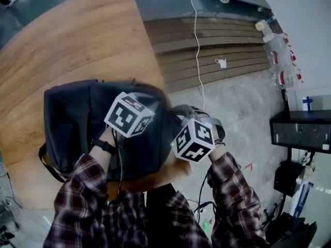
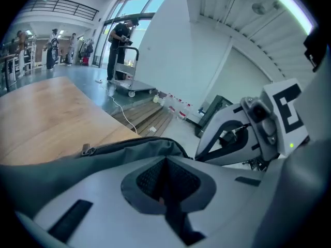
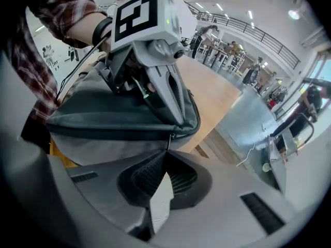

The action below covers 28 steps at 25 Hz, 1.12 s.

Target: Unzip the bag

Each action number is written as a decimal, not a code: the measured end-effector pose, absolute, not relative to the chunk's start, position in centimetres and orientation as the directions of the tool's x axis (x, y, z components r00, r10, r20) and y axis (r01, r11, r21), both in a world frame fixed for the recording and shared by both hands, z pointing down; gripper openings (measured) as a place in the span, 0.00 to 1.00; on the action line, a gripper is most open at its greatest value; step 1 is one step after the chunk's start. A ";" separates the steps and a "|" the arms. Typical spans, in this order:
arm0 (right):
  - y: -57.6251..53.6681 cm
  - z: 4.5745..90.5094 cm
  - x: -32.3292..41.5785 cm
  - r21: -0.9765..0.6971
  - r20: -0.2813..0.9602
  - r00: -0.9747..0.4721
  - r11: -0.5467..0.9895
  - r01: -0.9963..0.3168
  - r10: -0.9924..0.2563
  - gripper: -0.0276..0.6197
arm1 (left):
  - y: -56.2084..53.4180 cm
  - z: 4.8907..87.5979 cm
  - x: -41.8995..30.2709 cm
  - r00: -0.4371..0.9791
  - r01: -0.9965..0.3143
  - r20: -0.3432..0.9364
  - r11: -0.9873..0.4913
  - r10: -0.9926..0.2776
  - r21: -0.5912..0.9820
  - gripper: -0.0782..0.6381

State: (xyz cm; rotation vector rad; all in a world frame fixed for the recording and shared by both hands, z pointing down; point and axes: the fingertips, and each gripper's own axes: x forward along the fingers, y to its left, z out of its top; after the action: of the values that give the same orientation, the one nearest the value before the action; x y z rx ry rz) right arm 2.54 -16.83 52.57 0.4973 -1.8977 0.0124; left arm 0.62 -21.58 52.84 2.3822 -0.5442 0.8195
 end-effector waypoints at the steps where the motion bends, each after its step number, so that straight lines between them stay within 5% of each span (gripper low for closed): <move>1: -16.3 52.7 2.9 0.216 0.903 -0.281 0.910 -0.354 -0.323 0.06 | -21.4 53.0 1.1 0.725 -0.525 0.664 -0.772 -0.183 0.360 0.12; 8: -11.3 52.6 3.2 0.158 0.948 -0.221 0.941 -0.301 -0.229 0.06 | -21.7 53.4 2.1 0.706 -0.530 0.687 -0.774 -0.174 0.348 0.12; 17: -0.4 50.7 -0.6 -0.052 0.915 -0.398 0.957 -0.285 -0.069 0.06 | -23.6 53.7 1.4 0.681 -0.600 0.689 -0.728 -0.248 0.331 0.12; 23: -1.5 50.6 0.7 -0.052 0.862 -0.474 0.899 -0.435 -0.179 0.06 | -26.3 53.4 -1.6 0.642 -0.703 0.674 -0.633 -0.366 0.325 0.12; 28: -6.8 50.8 1.9 -0.020 0.826 -0.495 0.864 -0.503 -0.269 0.06 | -28.3 53.5 -9.5 0.528 -0.847 0.665 -0.387 -0.527 0.366 0.12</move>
State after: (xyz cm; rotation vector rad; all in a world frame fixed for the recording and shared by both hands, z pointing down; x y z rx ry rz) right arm 1.95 -6.77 50.84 0.5591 -2.1146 0.3226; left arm -9.46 -28.25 53.46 2.0745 -1.1108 0.5901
